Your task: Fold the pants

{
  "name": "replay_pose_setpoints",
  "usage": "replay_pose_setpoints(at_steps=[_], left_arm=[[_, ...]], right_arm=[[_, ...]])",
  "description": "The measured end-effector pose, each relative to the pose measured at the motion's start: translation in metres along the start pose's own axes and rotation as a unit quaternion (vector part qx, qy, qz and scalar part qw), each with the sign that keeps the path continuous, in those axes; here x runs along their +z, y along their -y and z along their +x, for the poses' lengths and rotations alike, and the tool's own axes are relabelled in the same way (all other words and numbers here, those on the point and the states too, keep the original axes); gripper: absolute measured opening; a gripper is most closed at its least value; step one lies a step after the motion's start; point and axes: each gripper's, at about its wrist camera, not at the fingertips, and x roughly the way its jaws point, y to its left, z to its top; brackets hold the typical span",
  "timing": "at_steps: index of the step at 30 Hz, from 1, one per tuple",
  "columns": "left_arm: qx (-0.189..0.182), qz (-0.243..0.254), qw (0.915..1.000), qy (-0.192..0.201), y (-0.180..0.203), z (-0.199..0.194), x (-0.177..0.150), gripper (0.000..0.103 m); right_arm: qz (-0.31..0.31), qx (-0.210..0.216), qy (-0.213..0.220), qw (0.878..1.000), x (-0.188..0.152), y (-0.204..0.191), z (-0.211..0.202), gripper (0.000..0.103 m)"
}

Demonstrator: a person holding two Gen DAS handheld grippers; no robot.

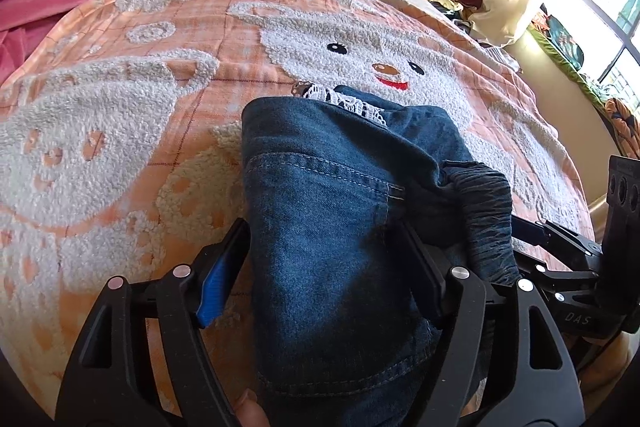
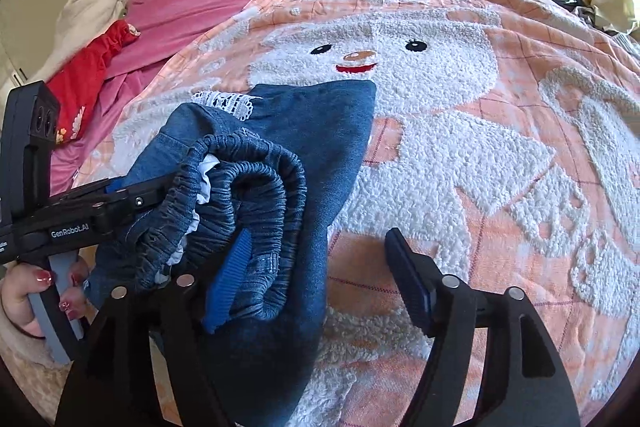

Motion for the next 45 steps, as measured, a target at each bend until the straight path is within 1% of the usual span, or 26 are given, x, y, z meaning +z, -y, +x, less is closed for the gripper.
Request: replay_pose_setpoints(at_steps=[4,5,6,7,9,10,12,14,17,19,21,27,31,34,38,45], left_arm=[[0.001,0.0,1.0,0.005,0.0,-0.007,-0.001,0.069],[0.003,0.0,1.0,0.007,0.0,-0.009,-0.002,0.07],[0.003,-0.001,0.9999,0.01,0.0,-0.012,-0.002,0.071],[0.003,-0.001,0.9999,0.012,0.0,-0.014,-0.002,0.073],[0.007,0.0,0.9998,0.018,0.001,-0.021,-0.003,0.076],[0.008,0.0,0.9998,0.02,0.001,-0.025,-0.003,0.079],[0.009,0.0,0.9997,0.025,0.001,-0.03,-0.004,0.082],[0.01,0.0,0.9995,0.029,0.001,-0.037,-0.006,0.089],[0.011,-0.001,0.9993,0.035,0.001,-0.047,-0.009,0.093],[0.014,-0.001,0.9991,0.04,0.001,-0.054,-0.012,0.093],[0.017,0.001,0.9987,0.048,0.001,-0.063,-0.016,0.093],[0.021,0.002,0.9969,0.076,0.003,-0.09,-0.024,0.093],[0.037,0.005,0.9948,0.095,0.007,-0.107,-0.032,0.093],[0.041,0.009,0.9934,0.107,0.009,-0.118,-0.038,0.093],[0.037,0.008,0.9926,0.115,0.011,-0.13,-0.048,0.093],[0.041,0.023,0.9925,0.113,0.017,-0.139,-0.074,0.093]], right_arm=[[0.005,-0.007,0.003,1.0,-0.002,0.0,-0.006,0.073],[0.005,-0.01,0.004,1.0,-0.002,0.0,-0.007,0.076],[0.006,-0.017,0.008,1.0,-0.003,0.0,-0.01,0.088],[0.008,-0.027,0.014,1.0,-0.004,0.001,-0.013,0.092],[0.013,-0.025,0.025,0.999,-0.005,0.002,-0.019,0.093],[0.016,-0.027,0.027,0.999,-0.006,0.003,-0.022,0.096],[0.019,-0.034,0.035,0.999,-0.007,0.004,-0.029,0.096],[0.022,-0.035,0.045,0.998,-0.007,0.006,-0.037,0.096],[0.025,-0.04,0.058,0.997,-0.009,0.005,-0.048,0.097],[0.022,-0.041,0.067,0.997,-0.01,0.002,-0.056,0.097],[0.017,-0.049,0.075,0.996,-0.013,-0.002,-0.065,0.098],[-0.007,-0.068,0.108,0.992,-0.024,-0.016,-0.091,0.098],[-0.02,-0.087,0.123,0.988,-0.033,-0.025,-0.106,0.098],[-0.028,-0.103,0.128,0.986,-0.041,-0.031,-0.114,0.098],[-0.041,-0.118,0.133,0.983,-0.052,-0.041,-0.122,0.098],[-0.048,-0.121,0.14,0.981,-0.074,-0.058,-0.132,0.098]])
